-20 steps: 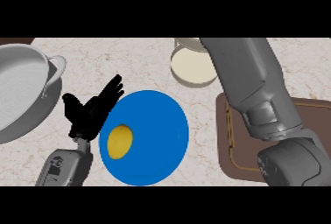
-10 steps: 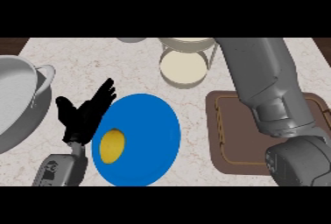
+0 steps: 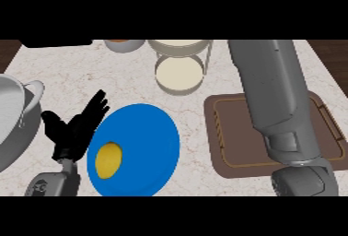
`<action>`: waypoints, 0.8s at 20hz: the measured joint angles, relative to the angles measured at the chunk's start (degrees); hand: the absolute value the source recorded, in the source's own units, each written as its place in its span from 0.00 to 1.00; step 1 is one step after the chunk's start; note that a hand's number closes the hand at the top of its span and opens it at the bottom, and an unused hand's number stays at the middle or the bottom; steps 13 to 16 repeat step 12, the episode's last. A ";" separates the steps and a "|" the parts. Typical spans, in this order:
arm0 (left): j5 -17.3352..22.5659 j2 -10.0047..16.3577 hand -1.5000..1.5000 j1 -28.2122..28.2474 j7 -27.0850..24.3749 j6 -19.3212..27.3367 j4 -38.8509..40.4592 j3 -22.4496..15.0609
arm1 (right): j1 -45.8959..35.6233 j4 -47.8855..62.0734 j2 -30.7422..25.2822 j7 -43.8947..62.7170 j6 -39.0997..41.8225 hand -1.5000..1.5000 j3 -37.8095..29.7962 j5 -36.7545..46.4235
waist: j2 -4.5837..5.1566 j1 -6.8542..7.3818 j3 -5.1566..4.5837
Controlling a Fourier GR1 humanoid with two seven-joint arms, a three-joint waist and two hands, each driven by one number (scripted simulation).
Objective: Pick the sweet potato from the tray and place it in the tiered basket
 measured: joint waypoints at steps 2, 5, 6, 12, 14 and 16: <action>-0.08 0.02 0.50 0.76 -0.02 0.23 -0.10 0.15 | 2.11 -4.40 0.18 0.74 3.99 0.00 1.39 -1.15 | -0.39 -0.88 0.02; -0.10 -0.01 0.50 1.46 -0.05 0.78 -0.12 0.62 | 4.88 -11.67 0.02 1.94 9.80 0.00 2.76 -2.77 | -0.91 -2.37 0.05; -0.12 0.13 0.50 1.81 -0.11 0.81 -0.20 0.78 | 5.98 -14.27 -0.21 2.50 11.72 0.00 3.10 -3.24 | -1.02 -2.69 0.04; 0.18 0.60 0.50 3.29 -0.27 1.07 -1.16 1.69 | 13.89 -31.12 -1.79 5.72 22.72 0.00 5.02 -6.11 | -1.36 -4.18 0.07; 0.18 0.60 0.50 3.29 -0.27 1.07 -1.16 1.69 | 13.89 -31.12 -1.79 5.72 22.72 0.00 5.02 -6.11 | -1.36 -4.18 0.07; 0.18 0.60 0.50 3.29 -0.27 1.07 -1.16 1.69 | 13.89 -31.12 -1.79 5.72 22.72 0.00 5.02 -6.11 | -1.36 -4.18 0.07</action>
